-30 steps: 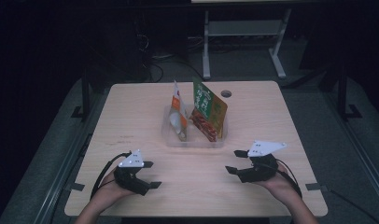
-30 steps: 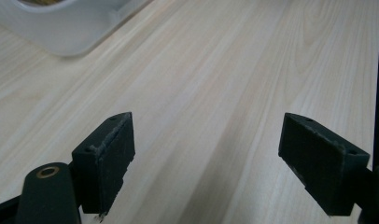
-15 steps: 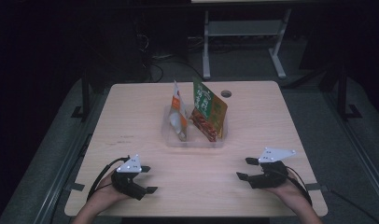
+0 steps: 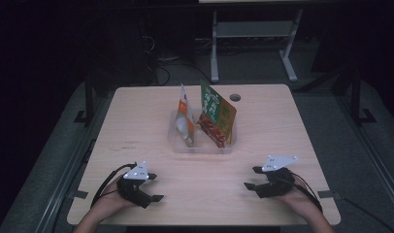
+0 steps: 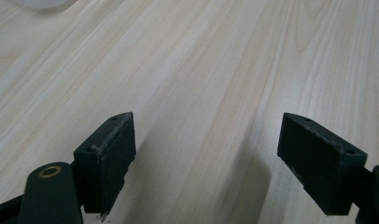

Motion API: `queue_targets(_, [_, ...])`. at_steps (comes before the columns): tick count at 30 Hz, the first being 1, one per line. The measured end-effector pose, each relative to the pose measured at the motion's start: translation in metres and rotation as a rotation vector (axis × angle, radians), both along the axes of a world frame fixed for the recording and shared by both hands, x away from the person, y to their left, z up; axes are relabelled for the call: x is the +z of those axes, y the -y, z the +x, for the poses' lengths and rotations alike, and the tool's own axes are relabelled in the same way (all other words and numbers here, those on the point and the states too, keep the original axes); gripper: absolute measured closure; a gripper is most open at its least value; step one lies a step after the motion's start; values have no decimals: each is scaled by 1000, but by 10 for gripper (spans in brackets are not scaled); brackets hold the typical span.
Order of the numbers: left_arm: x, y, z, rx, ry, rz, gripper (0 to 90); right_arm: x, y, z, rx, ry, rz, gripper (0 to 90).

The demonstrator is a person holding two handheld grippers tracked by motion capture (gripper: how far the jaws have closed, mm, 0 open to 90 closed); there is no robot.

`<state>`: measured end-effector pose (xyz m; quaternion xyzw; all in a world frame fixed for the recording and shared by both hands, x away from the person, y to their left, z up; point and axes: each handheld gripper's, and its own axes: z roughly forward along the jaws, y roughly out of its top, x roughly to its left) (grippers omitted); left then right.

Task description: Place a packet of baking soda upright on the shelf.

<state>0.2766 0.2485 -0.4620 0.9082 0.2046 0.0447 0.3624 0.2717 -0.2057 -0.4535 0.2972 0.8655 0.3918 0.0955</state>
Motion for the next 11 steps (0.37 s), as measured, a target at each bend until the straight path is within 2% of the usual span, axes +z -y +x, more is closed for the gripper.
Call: queue_targets(11, [-1, 1, 1, -4, 5, 1, 189, 0, 1, 0, -1, 4, 11, 309])
